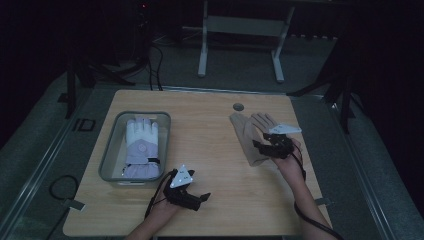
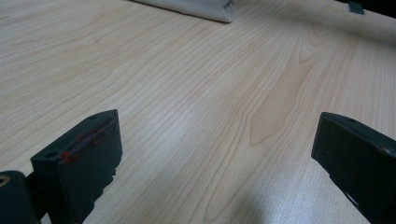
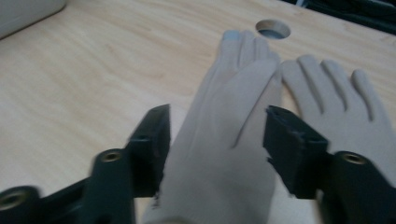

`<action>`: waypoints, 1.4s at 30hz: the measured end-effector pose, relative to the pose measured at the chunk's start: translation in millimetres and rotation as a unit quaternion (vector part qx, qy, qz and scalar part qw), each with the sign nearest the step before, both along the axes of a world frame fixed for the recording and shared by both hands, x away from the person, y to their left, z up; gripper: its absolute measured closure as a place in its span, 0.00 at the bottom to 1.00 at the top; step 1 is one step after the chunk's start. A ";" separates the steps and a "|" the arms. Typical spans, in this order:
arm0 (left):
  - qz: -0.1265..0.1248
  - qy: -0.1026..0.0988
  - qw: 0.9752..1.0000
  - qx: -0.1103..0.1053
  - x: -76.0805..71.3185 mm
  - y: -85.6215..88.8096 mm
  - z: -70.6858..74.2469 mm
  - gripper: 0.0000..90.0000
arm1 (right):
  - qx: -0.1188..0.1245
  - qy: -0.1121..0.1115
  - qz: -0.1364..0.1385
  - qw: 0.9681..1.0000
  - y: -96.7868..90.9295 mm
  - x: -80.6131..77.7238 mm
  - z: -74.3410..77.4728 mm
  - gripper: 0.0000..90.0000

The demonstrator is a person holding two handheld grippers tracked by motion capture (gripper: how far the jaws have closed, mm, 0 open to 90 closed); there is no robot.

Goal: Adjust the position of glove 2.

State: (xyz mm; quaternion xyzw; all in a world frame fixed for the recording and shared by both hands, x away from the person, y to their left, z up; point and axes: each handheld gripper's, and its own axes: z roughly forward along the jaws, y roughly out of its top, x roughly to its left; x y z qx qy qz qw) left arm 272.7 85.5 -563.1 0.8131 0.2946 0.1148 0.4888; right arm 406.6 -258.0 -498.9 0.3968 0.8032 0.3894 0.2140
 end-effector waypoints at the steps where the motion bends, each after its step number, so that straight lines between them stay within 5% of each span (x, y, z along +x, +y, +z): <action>1: -0.001 0.001 1.000 -0.001 -0.1 0.0 0.1 0.02 | -0.006 0.001 -0.008 1.000 0.7 10.6 -0.4 0.52; 12: -0.001 -0.006 1.000 -0.007 0.4 0.6 2.2 0.02 | -0.012 0.039 -0.028 0.999 16.7 59.6 -17.1 0.53; 21: -0.002 -0.001 1.000 -0.006 1.1 0.4 1.4 0.02 | -0.032 0.070 -0.038 0.996 27.5 78.1 -38.1 0.47; 24: -0.001 0.001 1.000 -0.005 0.7 0.3 1.3 0.02 | -0.040 0.076 -0.039 0.995 28.9 79.5 -43.9 0.46; 29: 0.000 0.004 1.000 -0.007 0.5 0.3 0.4 0.02 | -0.046 0.068 -0.034 0.996 30.0 76.8 -51.0 0.60; 31: 0.000 0.004 1.000 -0.006 0.2 0.3 0.0 0.02 | -0.047 0.070 -0.031 0.996 32.9 74.4 -50.0 0.79; 36: 0.002 0.003 1.000 -0.003 0.4 0.4 0.0 0.02 | -0.048 0.085 -0.050 0.994 40.1 71.0 -46.8 0.87; 37: 0.002 0.003 1.000 -0.002 0.4 0.5 0.1 0.02 | -0.028 0.102 -0.061 0.993 43.1 68.4 -43.6 0.88; 42: 0.005 0.005 1.000 -0.004 0.8 0.4 0.2 0.02 | 0.006 0.105 -0.078 0.991 53.3 52.2 -31.4 0.88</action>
